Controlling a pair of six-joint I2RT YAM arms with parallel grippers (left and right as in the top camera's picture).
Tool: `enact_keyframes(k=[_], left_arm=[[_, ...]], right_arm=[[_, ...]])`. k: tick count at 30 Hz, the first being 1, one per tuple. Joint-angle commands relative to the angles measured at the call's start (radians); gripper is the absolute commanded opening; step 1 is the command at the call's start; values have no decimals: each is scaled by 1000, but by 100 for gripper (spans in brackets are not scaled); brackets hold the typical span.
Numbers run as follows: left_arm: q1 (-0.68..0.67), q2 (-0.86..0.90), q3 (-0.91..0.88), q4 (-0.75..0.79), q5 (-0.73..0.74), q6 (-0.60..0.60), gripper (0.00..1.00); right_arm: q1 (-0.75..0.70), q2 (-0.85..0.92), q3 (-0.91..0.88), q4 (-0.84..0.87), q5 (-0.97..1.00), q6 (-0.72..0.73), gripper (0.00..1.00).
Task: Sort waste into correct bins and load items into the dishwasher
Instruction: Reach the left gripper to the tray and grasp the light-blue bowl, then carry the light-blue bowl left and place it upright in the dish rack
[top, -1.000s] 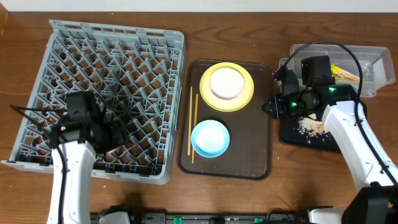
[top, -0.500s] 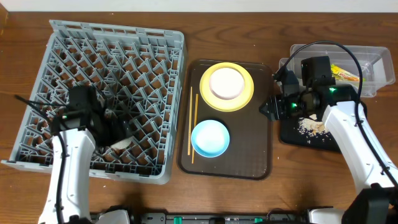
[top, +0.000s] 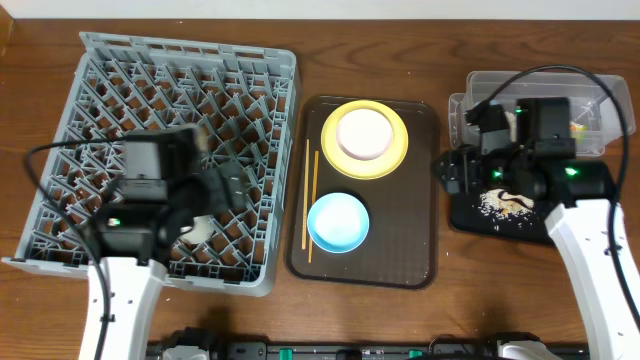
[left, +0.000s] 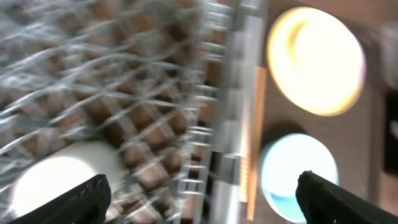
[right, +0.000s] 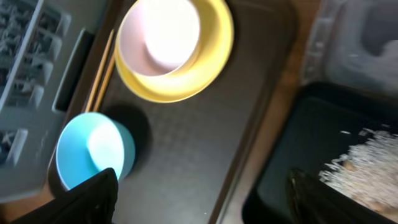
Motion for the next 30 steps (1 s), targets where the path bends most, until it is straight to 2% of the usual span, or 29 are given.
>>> enact_keyframes(k=[1,6,9,15,22,24,26,30], left_arm=[[-141,19,18,26,2,-14,96],[-359,116,18,92,-62,-16,96],[-480,208,18,154,-64,-16,96],[-639,389,18,261,-63,-16,96],[-750,579,18,349,-64,-16,94],[-764,625,18,358,-64,-16,89],[-770,661,18,362,-64,-16,80],[-771,708,18,362,-64,-16,53]], right_arm=[[-58,-17,20,-8,50,68,84],[-137,-17,20,-47,169,166,86],[-170,-16,20,-56,174,168,86],[-171,-16,20,-70,174,164,88],[-171,-16,20,-69,174,164,90],[-171,-16,19,-71,174,164,90],[-171,-16,19,-72,174,164,90],[-171,-16,19,-72,174,164,90]])
